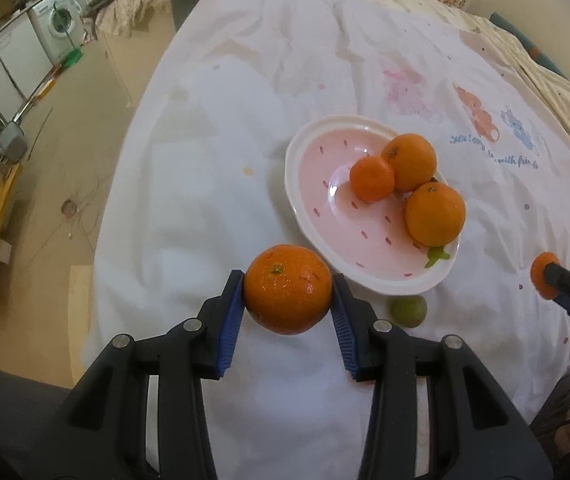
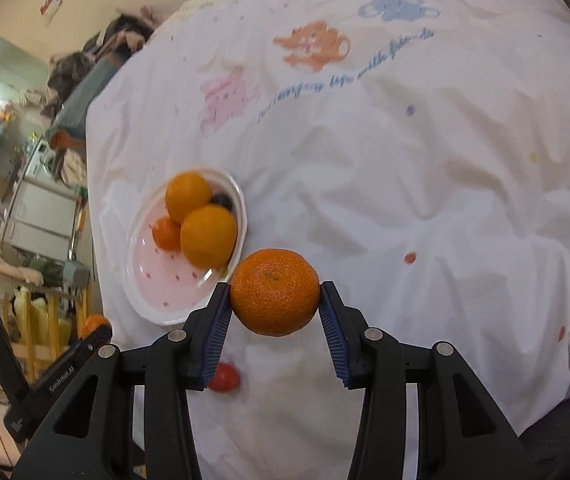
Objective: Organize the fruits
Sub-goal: 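Carry both mandarins over the bowl and open both tools to drop them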
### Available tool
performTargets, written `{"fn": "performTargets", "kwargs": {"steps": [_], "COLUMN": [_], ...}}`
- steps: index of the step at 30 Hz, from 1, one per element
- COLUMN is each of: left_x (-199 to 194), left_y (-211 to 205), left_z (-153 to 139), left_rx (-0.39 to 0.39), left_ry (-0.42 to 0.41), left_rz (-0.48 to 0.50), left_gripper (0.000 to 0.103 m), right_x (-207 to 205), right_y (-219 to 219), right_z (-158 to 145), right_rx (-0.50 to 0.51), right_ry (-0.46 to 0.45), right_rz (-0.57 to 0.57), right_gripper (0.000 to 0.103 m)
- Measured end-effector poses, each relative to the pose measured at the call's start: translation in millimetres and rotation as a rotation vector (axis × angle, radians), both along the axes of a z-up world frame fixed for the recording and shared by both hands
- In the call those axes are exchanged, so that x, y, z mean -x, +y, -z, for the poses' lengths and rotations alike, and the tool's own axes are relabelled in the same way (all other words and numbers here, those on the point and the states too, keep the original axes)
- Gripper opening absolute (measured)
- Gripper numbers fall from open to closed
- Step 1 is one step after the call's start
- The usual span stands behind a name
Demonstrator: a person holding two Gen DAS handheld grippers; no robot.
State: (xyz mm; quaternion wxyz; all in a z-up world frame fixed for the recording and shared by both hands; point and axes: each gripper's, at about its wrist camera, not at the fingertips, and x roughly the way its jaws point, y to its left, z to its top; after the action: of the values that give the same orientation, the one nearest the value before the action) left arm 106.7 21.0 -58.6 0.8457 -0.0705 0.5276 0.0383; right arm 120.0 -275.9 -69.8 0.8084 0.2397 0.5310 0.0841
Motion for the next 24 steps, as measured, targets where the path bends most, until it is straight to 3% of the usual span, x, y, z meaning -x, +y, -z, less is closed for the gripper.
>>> {"fn": "performTargets", "kwargs": {"steps": [8,11,16,24], "left_x": [-12.4,-19.9,-38.1,-64.6], "left_y": [5.1,2.1,-1.0,-8.8], "left_z": [-20.0,-37.6,-57.2,-57.3], "left_rx": [0.047,0.023,-0.02,-0.05], "left_ry": [0.012,-0.024,-0.061,-0.062], "left_rz": [-0.01,0.018,0.064,0.106], "left_gripper": [0.038,0.038,0.038,0.038], "right_x": [1.0,-0.9,-3.8,-16.6], "right_y": [-6.1,-5.0,-4.4,-4.4], "right_z": [-32.4,-40.7,-47.9,-48.8], "right_rx": [-0.033,-0.06,-0.06,-0.049], "right_ry": [-0.139,-0.177,-0.212,-0.213], "right_rz": [0.01,-0.003,0.001,0.004], "right_gripper": [0.047,0.047,0.047,0.047]}}
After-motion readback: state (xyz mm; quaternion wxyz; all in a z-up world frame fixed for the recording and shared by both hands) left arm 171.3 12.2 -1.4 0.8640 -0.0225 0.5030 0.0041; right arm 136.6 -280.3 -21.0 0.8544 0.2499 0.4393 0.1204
